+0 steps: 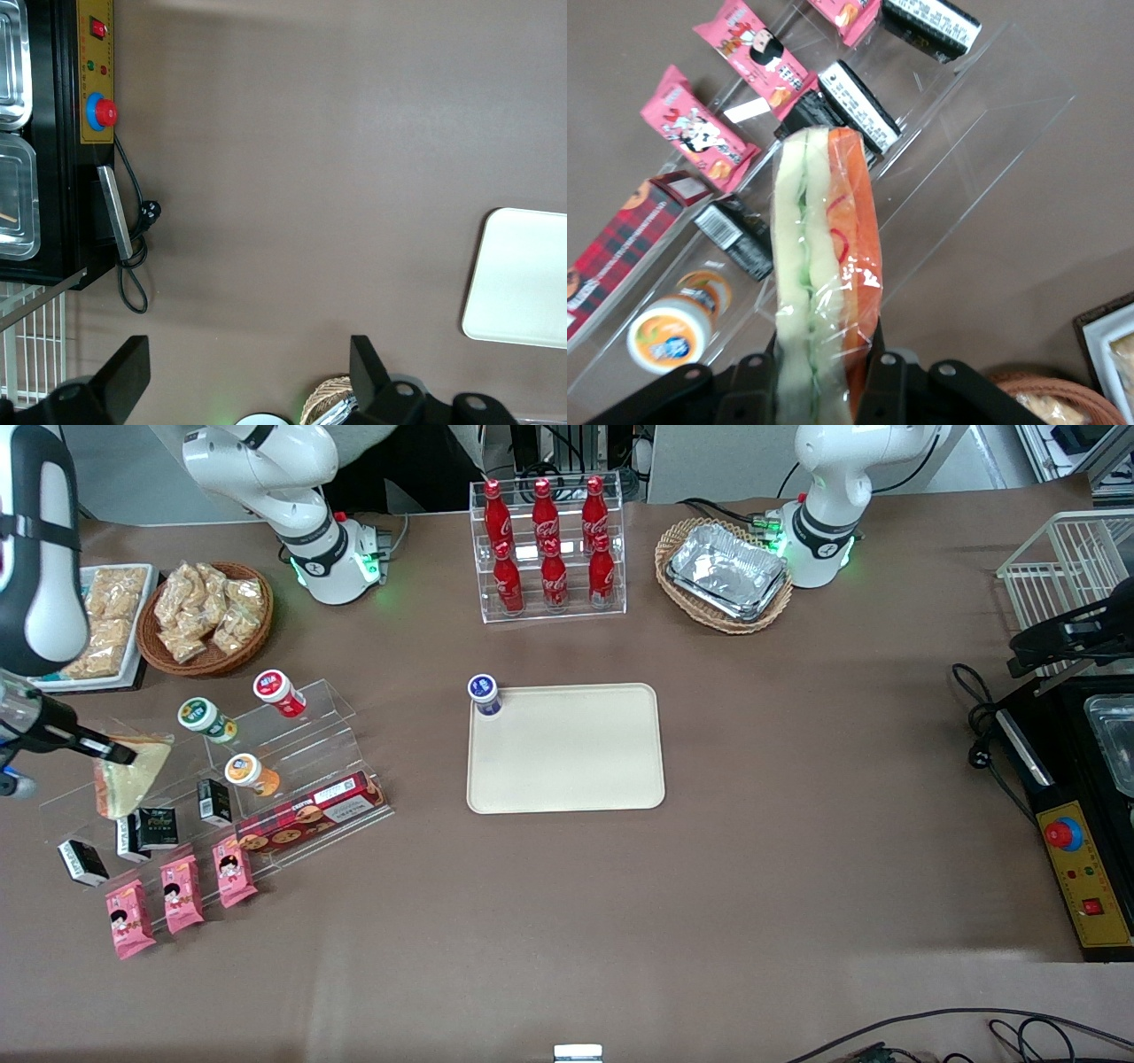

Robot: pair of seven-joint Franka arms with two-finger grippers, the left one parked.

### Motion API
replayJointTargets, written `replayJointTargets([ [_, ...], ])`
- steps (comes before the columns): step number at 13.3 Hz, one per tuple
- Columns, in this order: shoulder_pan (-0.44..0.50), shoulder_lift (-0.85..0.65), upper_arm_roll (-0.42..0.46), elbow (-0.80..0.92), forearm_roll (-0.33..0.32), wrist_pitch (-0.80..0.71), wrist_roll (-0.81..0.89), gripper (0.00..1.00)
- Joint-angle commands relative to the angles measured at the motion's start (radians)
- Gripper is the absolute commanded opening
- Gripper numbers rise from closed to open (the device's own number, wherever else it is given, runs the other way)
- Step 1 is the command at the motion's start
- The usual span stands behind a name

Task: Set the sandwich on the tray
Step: 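Close the right gripper on the sandwich and lift it from the rack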

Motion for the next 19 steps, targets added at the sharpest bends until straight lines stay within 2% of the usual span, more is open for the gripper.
replayJointTargets([
  [1, 0.048, -0.006, 0.002, 0.147, -0.010, -0.162, -0.006, 0.31],
  [4, 0.109, -0.009, 0.008, 0.235, -0.004, -0.286, -0.012, 0.31],
  [8, 0.119, -0.027, 0.139, 0.279, 0.004, -0.314, -0.031, 0.31],
  [11, 0.120, -0.022, 0.218, 0.322, 0.025, -0.317, -0.231, 0.31],
  [16, 0.120, -0.023, 0.405, 0.353, 0.027, -0.331, -0.406, 0.30],
  [19, 0.120, -0.012, 0.475, 0.362, 0.039, -0.329, -0.543, 0.30],
])
